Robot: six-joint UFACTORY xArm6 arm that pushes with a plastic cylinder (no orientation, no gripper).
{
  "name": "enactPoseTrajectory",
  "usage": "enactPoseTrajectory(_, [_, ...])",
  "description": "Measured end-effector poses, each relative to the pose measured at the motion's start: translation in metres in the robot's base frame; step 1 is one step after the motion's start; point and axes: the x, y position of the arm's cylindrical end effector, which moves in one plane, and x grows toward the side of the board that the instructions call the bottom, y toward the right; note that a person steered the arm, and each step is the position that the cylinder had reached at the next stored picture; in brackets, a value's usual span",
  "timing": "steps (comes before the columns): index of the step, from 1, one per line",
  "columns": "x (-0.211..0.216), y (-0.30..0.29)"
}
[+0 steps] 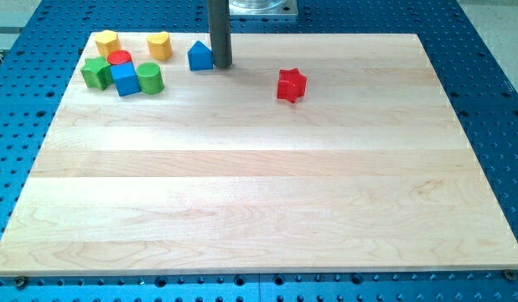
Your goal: Place the triangle at the left of the red star
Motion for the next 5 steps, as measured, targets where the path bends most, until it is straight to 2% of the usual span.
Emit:
enactPoseTrajectory(1, [-0.044,0.000])
enactPoseTrajectory(2, [-0.080,-0.026])
enactPoseTrajectory(3, [-0.058,-0.052])
enactPoseTrajectory(5, [0.027,-0.035])
